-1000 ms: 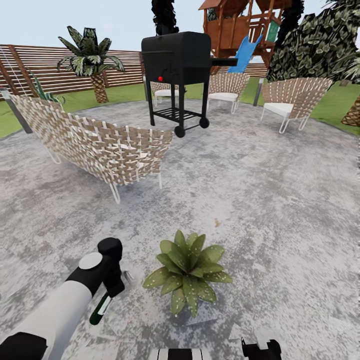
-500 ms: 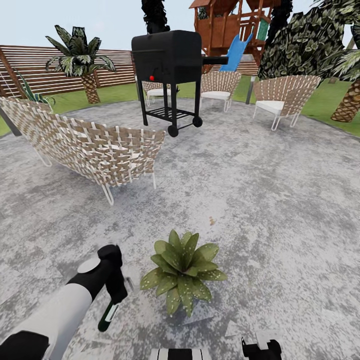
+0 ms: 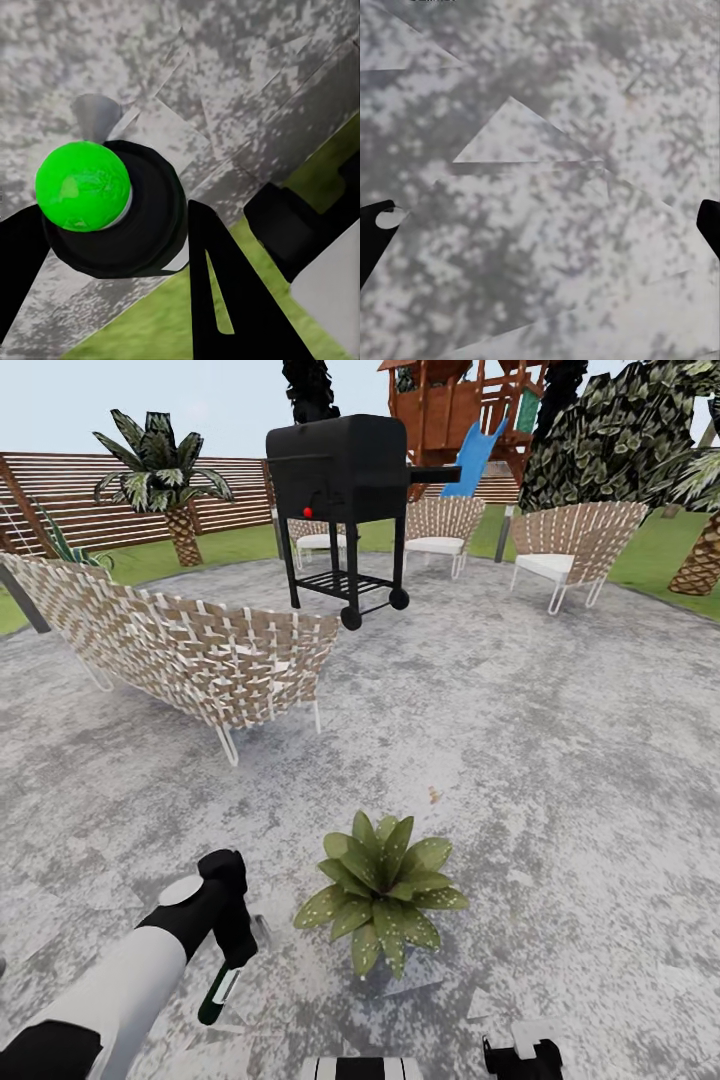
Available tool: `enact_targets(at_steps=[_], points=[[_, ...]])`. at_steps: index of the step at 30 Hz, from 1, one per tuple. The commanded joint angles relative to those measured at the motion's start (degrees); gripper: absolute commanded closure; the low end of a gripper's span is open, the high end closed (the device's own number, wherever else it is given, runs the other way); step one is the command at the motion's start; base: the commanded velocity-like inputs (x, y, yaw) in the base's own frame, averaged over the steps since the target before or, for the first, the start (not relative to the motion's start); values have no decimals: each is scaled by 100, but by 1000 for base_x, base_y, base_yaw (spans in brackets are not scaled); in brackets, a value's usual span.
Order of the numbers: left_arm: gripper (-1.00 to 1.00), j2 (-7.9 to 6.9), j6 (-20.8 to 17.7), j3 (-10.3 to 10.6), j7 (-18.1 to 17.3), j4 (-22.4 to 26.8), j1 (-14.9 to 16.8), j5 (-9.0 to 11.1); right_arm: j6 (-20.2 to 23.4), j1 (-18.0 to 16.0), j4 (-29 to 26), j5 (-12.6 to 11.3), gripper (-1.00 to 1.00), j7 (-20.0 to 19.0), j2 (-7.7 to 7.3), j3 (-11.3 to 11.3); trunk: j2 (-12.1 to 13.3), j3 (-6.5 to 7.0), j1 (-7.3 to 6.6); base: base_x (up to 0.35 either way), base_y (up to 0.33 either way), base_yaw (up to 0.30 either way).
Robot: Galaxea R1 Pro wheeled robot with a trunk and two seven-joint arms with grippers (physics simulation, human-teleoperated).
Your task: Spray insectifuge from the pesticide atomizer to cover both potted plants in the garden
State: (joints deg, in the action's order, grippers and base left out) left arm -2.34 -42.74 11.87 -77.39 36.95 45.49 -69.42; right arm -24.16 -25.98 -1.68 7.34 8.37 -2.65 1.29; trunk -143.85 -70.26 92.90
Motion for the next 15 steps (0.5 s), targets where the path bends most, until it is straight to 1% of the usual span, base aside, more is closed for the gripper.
enact_targets(at_steps=[1, 3, 4, 5, 8, 15], points=[[100, -20, -66, 31, -47, 22, 21, -19, -5, -3, 2, 58, -100, 50, 16, 9, -2, -5, -1, 0, 1, 0], [100, -22, -68, 33, -91, 45, 56, -18, -7, -3, 1, 58, -100, 49, 8, 5, -2, -5, -1, 0, 0, 0], [100, -16, -75, 35, -286, 70, 90, -26, -5, -3, 1, 57, -100, 47, 4, 3, -2, -5, -1, 0, 77, -117], [100, -11, -76, 35, -310, 73, 94, -29, -3, -3, 1, 57, -100, 44, 2, 3, -2, -5, -1, -37, 190, -205], [100, 16, -83, 35, -325, 76, 97, -52, -1, -3, 1, 57, -100, 42, 1, 3, -2, -5, -1, -97, 307, -263], [100, 22, -99, 35, -330, 81, 103, -54, -1, -3, 1, 57, -100, 42, 1, 3, -2, -5, -1, -10, 330, -265]])
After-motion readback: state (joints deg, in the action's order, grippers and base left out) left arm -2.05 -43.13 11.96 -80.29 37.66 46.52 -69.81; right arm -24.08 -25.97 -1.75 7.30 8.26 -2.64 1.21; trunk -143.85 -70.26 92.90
